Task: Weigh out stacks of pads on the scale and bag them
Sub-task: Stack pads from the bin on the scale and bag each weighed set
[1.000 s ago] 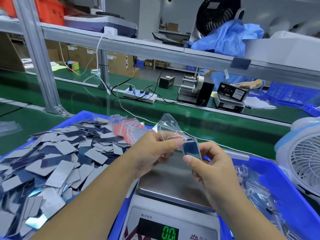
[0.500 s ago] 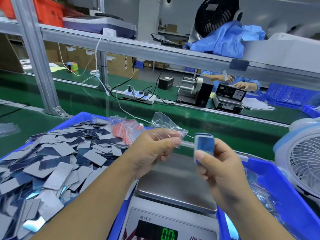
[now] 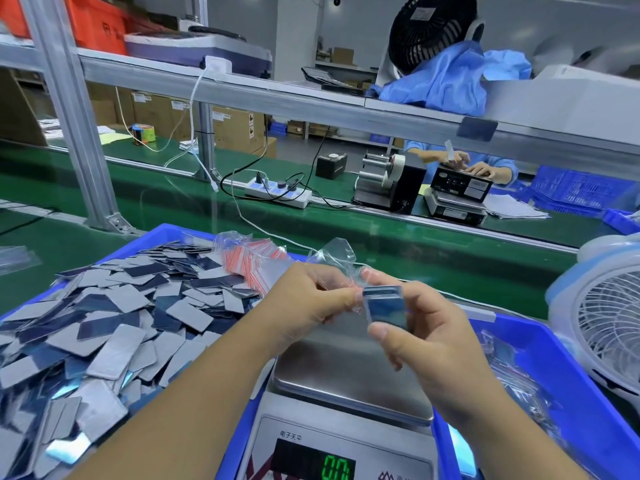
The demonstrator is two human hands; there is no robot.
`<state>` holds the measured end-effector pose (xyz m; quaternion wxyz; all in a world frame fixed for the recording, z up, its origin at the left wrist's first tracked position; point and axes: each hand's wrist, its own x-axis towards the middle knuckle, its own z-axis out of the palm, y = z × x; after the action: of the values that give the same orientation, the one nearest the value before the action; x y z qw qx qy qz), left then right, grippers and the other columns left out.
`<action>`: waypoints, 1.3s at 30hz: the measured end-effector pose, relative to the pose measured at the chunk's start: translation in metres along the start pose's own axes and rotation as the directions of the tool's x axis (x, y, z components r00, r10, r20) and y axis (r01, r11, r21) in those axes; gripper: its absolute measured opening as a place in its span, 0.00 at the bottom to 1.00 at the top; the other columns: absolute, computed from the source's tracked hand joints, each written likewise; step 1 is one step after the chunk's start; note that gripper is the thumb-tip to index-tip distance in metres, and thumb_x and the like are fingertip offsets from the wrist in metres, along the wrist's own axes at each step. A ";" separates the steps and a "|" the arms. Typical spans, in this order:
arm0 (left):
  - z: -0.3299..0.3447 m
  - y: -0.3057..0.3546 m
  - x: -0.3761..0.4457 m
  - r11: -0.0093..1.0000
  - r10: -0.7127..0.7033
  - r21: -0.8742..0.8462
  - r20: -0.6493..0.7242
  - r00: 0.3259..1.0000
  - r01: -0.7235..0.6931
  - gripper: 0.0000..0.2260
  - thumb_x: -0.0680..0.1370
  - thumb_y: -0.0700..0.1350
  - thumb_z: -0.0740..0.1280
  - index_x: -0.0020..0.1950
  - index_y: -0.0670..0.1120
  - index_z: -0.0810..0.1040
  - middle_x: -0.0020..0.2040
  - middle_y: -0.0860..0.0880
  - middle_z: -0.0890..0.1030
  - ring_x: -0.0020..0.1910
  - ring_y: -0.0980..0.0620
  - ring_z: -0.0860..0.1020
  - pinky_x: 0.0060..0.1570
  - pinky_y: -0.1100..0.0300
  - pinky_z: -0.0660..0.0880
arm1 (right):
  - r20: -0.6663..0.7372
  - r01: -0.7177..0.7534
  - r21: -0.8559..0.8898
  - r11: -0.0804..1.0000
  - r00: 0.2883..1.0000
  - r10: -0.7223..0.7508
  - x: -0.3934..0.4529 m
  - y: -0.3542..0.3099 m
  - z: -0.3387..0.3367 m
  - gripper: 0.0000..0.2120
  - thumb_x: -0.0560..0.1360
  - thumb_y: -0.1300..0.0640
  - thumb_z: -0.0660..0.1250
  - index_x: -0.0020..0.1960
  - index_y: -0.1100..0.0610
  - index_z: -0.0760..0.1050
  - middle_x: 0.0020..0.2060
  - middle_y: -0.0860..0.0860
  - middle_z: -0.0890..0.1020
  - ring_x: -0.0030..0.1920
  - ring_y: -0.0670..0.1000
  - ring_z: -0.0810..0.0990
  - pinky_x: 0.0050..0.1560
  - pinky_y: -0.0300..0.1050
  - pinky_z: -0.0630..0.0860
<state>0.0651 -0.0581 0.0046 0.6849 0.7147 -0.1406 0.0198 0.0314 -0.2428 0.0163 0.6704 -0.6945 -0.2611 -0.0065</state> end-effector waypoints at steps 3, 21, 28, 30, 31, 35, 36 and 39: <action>-0.002 -0.002 -0.001 0.999 -0.025 -0.027 0.045 0.999 0.027 0.05 0.68 0.43 0.75 0.32 0.48 0.83 0.26 0.51 0.76 0.26 0.56 0.70 0.29 0.65 0.68 | -0.022 0.028 -0.195 0.980 0.999 -0.032 0.001 0.001 -0.002 0.15 0.67 0.62 0.72 0.51 0.48 0.82 0.53 0.42 0.84 0.33 0.45 0.76 0.34 0.36 0.73; 0.003 0.006 -0.007 0.955 -0.048 -0.285 0.114 0.992 0.079 0.04 0.72 0.46 0.73 0.42 0.47 0.86 0.34 0.50 0.80 0.30 0.55 0.71 0.30 0.63 0.68 | -0.189 -0.049 -0.034 0.998 0.981 0.042 0.005 0.004 0.000 0.13 0.69 0.66 0.75 0.46 0.50 0.82 0.31 0.50 0.78 0.27 0.48 0.69 0.26 0.40 0.68; 0.003 0.008 -0.009 0.957 -0.088 -0.262 0.145 0.986 0.124 0.06 0.75 0.48 0.71 0.45 0.48 0.86 0.39 0.49 0.81 0.32 0.54 0.72 0.31 0.63 0.68 | -0.227 -0.049 -0.058 0.997 0.973 0.034 0.006 0.006 0.002 0.12 0.68 0.62 0.75 0.46 0.47 0.82 0.31 0.47 0.80 0.27 0.46 0.70 0.27 0.38 0.68; 0.003 0.007 -0.009 0.967 -0.089 -0.227 0.120 0.989 0.115 0.07 0.75 0.47 0.73 0.48 0.45 0.86 0.40 0.48 0.82 0.32 0.54 0.72 0.32 0.63 0.68 | -0.217 -0.045 -0.063 0.997 0.976 0.030 0.006 0.005 0.003 0.11 0.66 0.58 0.74 0.46 0.47 0.82 0.32 0.46 0.81 0.29 0.43 0.73 0.30 0.34 0.70; 0.003 0.007 -0.008 0.969 -0.089 -0.222 0.108 0.990 0.112 0.09 0.75 0.47 0.74 0.50 0.43 0.86 0.40 0.47 0.82 0.32 0.54 0.72 0.32 0.63 0.69 | -0.214 -0.040 -0.073 0.997 0.977 0.023 0.006 0.005 0.002 0.11 0.65 0.58 0.73 0.46 0.47 0.82 0.33 0.45 0.82 0.29 0.41 0.74 0.31 0.33 0.70; 0.001 0.008 -0.008 0.960 -0.094 -0.257 0.095 0.991 0.116 0.09 0.72 0.45 0.76 0.50 0.46 0.86 0.38 0.48 0.82 0.31 0.54 0.73 0.31 0.64 0.70 | -0.192 -0.040 -0.090 0.995 0.981 0.022 0.005 0.003 0.002 0.11 0.66 0.58 0.73 0.47 0.47 0.82 0.34 0.46 0.82 0.29 0.42 0.74 0.30 0.33 0.70; 0.001 0.008 -0.008 0.959 -0.098 -0.255 0.101 0.990 0.121 0.08 0.72 0.45 0.76 0.49 0.44 0.86 0.37 0.48 0.81 0.31 0.54 0.72 0.31 0.64 0.69 | -0.188 -0.051 -0.077 0.996 0.981 0.036 0.004 0.003 0.002 0.11 0.66 0.58 0.73 0.47 0.47 0.82 0.33 0.47 0.82 0.28 0.44 0.73 0.29 0.35 0.70; 0.003 0.007 -0.008 0.963 -0.112 -0.232 0.121 0.986 0.138 0.09 0.72 0.45 0.73 0.48 0.41 0.84 0.35 0.48 0.78 0.31 0.54 0.71 0.31 0.64 0.68 | -0.183 -0.095 -0.041 0.995 0.979 0.087 0.004 0.005 0.003 0.11 0.65 0.58 0.73 0.47 0.49 0.82 0.30 0.51 0.78 0.26 0.49 0.70 0.25 0.41 0.68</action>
<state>0.0555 -0.0594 0.0095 0.7574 0.6343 -0.1330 -0.0791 0.0354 -0.2389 0.0130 0.6736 -0.7186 -0.1669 -0.0452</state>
